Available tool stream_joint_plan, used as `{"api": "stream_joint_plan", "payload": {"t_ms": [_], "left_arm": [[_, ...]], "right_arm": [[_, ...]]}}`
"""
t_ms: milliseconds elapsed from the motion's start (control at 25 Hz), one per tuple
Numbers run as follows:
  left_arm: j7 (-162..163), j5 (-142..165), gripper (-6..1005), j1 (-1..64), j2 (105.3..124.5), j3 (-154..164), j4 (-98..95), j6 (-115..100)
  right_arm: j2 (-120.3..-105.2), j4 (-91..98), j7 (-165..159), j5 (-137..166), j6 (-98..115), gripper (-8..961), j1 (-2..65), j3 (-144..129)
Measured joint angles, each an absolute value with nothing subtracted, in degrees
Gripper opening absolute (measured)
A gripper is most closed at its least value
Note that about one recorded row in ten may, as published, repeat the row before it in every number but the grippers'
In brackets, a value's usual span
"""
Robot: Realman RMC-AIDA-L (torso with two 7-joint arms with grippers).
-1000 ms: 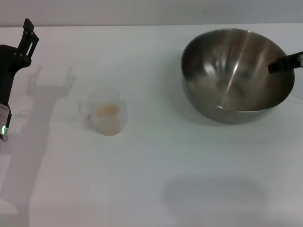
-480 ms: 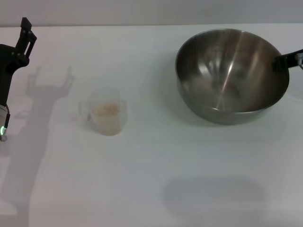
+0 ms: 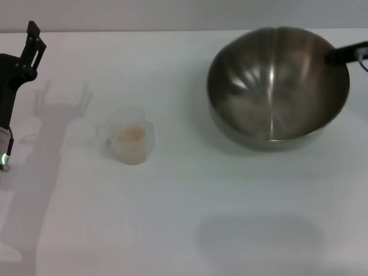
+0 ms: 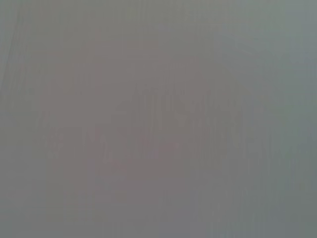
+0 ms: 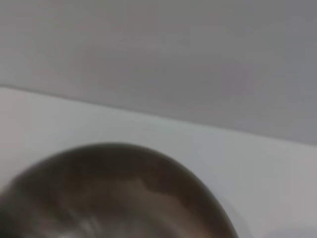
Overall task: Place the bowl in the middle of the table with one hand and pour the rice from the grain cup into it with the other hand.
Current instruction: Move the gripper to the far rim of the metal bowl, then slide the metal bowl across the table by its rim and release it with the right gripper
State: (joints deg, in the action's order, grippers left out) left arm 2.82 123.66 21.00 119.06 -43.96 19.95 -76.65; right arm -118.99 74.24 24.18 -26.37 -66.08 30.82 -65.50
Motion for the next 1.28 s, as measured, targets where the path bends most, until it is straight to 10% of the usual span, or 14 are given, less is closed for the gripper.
{"api": "stream_joint_plan", "payload": {"t_ms": [1280], "left_arm": [[2.8,124.0,806,21.0,119.09,-43.7,20.7,-76.7]], "right_arm": [[-119.09,76.1,36.5,-42.5,-62.9,31,27.3,-75.4]]}}
